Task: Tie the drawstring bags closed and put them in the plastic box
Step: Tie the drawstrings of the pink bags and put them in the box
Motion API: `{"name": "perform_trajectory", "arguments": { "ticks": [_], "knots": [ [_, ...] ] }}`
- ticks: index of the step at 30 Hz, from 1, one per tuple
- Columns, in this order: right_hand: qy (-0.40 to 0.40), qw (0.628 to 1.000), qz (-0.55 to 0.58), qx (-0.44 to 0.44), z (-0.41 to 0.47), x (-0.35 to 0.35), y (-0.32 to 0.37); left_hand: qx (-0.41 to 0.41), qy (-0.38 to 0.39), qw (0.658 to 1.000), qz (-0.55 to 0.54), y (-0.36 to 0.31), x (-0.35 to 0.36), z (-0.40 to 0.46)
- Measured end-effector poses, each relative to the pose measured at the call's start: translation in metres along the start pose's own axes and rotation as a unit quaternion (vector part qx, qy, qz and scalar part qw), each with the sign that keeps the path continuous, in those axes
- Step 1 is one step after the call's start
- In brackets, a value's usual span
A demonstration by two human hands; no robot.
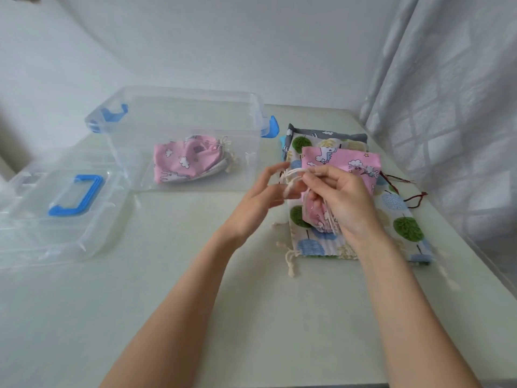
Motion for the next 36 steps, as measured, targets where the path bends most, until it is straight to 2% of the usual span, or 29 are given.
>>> {"name": "perform_trajectory", "arguments": {
  "ticks": [3,7,10,12,14,18,22,25,29,32,34,36],
  "knots": [
    [0.068,0.996,0.049,0.009,-0.006,-0.011,0.004,0.003,0.099,0.995,-0.015,0.007,0.027,0.005],
    [0.128,0.992,-0.018,0.001,-0.019,-0.033,0.002,0.010,0.085,0.996,0.002,0.008,0.034,0.008],
    [0.087,0.988,-0.119,-0.050,-0.024,-0.050,-0.004,0.018,0.028,0.999,0.001,0.005,0.021,0.009],
    [0.024,0.960,-0.256,-0.114,-0.026,-0.055,-0.005,0.003,0.028,1.000,-0.011,0.008,0.017,0.009],
    [-0.002,0.923,-0.342,-0.178,-0.026,-0.049,-0.002,-0.030,0.041,0.999,0.000,0.013,0.020,0.009],
    [0.015,0.895,-0.384,-0.224,-0.030,-0.035,0.002,-0.031,0.057,0.997,0.039,0.017,0.025,0.009],
    [0.016,0.893,-0.380,-0.241,-0.030,-0.030,0.002,-0.003,0.073,0.995,0.071,0.013,0.029,0.009],
    [0.022,0.902,-0.359,-0.240,-0.031,-0.028,0.002,0.012,0.028,0.997,0.069,0.013,0.023,0.008],
    [-0.026,0.928,-0.310,-0.204,-0.034,-0.039,0.001,0.022,-0.107,0.990,0.091,0.013,-0.004,0.006],
    [-0.090,0.935,-0.294,-0.178,-0.034,-0.056,-0.003,0.042,-0.165,0.985,-0.016,0.012,-0.019,0.002],
    [-0.119,0.935,-0.297,-0.150,-0.033,-0.064,-0.009,0.063,-0.142,0.976,-0.155,0.010,-0.019,0.004],
    [-0.129,0.942,-0.286,-0.116,-0.032,-0.069,-0.015,0.085,-0.099,0.950,-0.283,0.006,-0.013,0.006]
  ]
}}
Point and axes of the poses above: each hand's wrist, its own z-axis towards the middle knuckle, its own x-axis out of the palm, y = z × x, the point moved 5 cm from there along z, towards the middle knuckle, and after that the axes turned 14 degrees about y, right-handed, at the moved point
